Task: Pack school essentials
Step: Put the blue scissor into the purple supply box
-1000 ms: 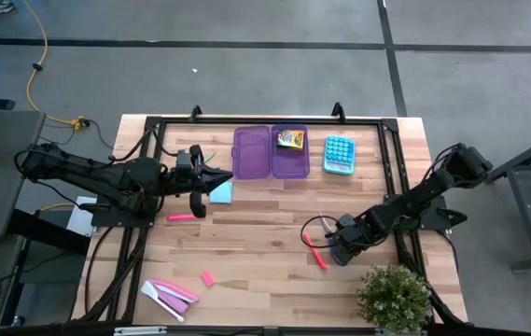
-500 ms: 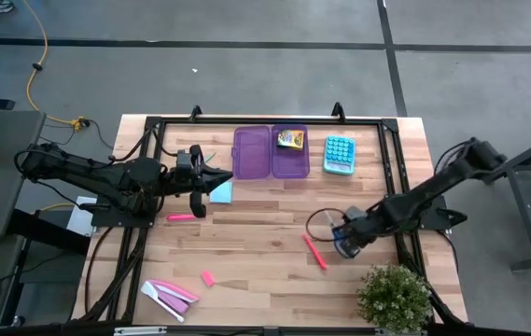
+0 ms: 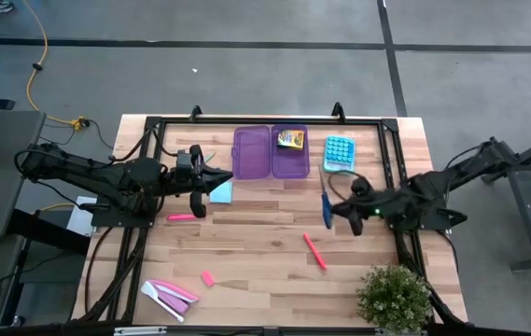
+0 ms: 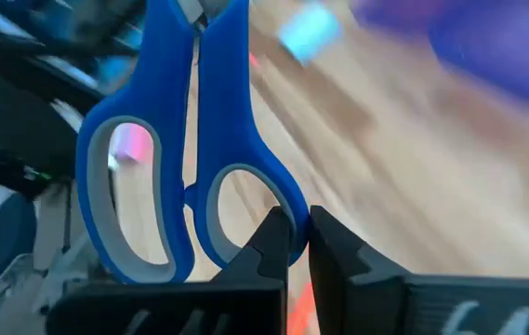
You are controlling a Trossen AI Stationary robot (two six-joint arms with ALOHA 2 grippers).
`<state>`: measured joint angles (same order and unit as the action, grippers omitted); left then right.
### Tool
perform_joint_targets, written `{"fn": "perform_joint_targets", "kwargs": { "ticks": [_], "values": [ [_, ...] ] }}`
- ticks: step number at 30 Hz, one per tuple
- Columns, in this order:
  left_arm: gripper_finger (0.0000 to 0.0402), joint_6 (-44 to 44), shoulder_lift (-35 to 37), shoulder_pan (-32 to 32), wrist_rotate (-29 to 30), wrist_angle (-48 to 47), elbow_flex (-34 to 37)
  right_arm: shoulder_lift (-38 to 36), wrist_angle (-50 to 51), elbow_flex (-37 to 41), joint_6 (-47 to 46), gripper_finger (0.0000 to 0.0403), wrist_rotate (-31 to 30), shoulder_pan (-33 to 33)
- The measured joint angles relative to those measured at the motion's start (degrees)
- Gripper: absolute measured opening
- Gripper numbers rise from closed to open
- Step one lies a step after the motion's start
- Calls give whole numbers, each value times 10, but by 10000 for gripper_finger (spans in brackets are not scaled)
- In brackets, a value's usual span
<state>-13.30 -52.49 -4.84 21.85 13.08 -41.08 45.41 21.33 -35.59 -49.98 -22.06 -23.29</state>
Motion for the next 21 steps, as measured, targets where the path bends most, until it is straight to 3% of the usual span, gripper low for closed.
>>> {"fn": "perform_joint_targets", "kwargs": {
  "ticks": [4, 9, 13, 21],
  "values": [
    [0, 0, 0, 0, 0, 1, 0, 8, -116, 0, 159, 1, 12, 51],
    [0, -28, 0, 0, -20, 15, 0, 12, -231, 0, 283, 1, 55, 107],
    [0, -26, 0, 0, -34, 20, 0, 10, -297, -1, 344, 1, 91, 135],
    [0, -26, 0, 0, -33, 19, 0, 11, -297, -1, 364, 0, 113, 152]
  ]
}}
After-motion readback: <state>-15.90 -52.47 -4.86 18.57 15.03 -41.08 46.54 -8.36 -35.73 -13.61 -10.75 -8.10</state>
